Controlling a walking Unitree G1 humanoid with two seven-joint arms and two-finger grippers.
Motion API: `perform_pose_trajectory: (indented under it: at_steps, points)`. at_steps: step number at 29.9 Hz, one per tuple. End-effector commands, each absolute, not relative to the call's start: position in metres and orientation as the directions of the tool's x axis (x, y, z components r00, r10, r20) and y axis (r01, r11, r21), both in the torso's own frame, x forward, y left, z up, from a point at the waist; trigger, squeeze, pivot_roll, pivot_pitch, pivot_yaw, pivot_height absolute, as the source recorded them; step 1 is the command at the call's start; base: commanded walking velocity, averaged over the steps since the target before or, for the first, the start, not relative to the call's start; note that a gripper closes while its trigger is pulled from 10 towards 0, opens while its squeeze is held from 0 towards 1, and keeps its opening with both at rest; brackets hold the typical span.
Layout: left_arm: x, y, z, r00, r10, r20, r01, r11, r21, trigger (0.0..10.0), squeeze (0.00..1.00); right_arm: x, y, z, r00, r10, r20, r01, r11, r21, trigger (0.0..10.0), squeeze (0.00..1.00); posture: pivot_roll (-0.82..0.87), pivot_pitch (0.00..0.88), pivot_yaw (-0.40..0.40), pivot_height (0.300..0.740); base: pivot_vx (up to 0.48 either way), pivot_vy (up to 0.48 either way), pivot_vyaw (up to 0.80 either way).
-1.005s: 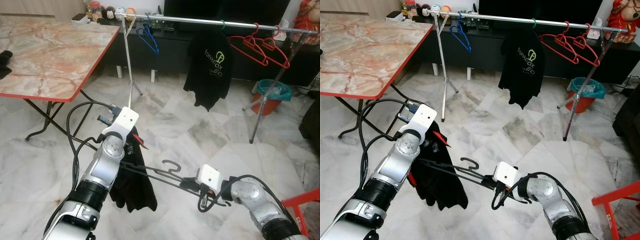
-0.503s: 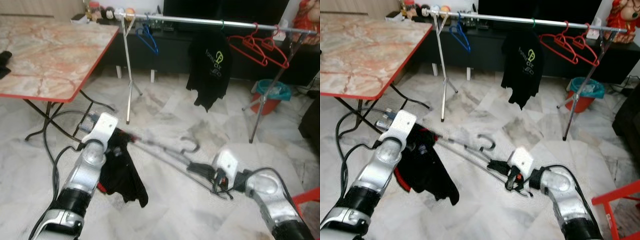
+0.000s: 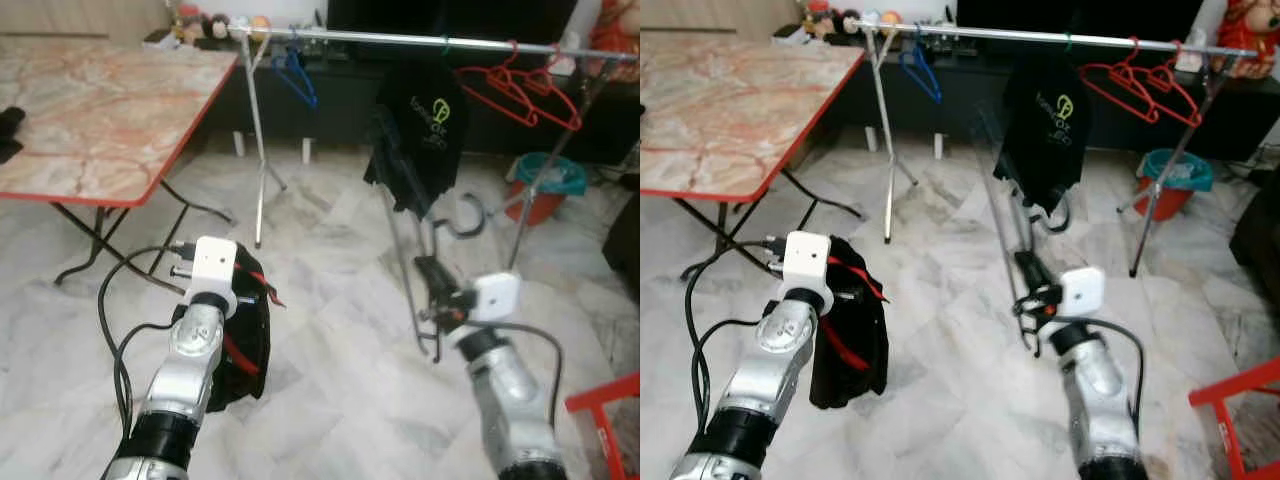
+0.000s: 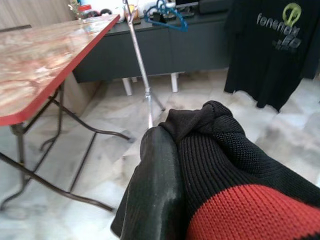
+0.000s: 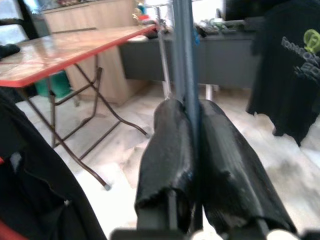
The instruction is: Hang hanger
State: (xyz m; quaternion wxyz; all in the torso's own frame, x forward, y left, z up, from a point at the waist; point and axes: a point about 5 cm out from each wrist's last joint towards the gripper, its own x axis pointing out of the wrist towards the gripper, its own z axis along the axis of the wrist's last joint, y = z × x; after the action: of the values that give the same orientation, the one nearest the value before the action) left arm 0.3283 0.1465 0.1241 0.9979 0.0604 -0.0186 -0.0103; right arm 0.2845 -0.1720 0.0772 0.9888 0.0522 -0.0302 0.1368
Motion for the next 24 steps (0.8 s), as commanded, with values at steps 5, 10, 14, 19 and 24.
perform_pose_trajectory:
  at_steps: [5,10,14,19,24]
  points:
    - [0.330,0.141,0.142,0.985,-0.062,0.160,0.056,0.998,0.043,10.0,0.00,0.290,-0.196,0.079,0.994,-0.071,0.087,0.053,0.980,0.193,10.0,0.00,0.01,0.000,0.019,0.740,0.000,0.000,0.00]
    - [0.330,0.136,0.138,0.986,-0.097,0.137,0.091,0.995,0.045,10.0,0.00,0.287,-0.195,0.078,0.995,-0.064,0.076,0.049,0.982,0.185,10.0,0.00,-0.02,0.000,0.035,0.740,0.000,0.000,0.00]
    - [0.328,0.132,0.140,0.979,-0.120,0.164,0.121,0.993,0.000,10.0,0.00,0.286,-0.194,0.077,0.995,-0.065,0.069,0.050,0.980,0.192,10.0,0.00,-0.03,0.000,0.031,0.740,0.000,0.000,0.00]
    - [0.327,0.127,0.140,0.975,-0.129,0.181,0.133,0.991,-0.009,10.0,0.00,0.286,-0.193,0.073,0.996,-0.076,0.052,0.067,0.984,0.162,10.0,0.00,-0.03,0.000,0.020,0.740,0.056,0.000,0.00]
    - [0.326,0.130,0.138,0.976,-0.130,0.175,0.131,0.991,0.005,10.0,0.00,0.290,-0.190,0.073,0.995,-0.082,0.050,0.071,0.980,0.186,10.0,0.00,-0.02,0.000,0.018,0.740,0.305,0.000,0.00]
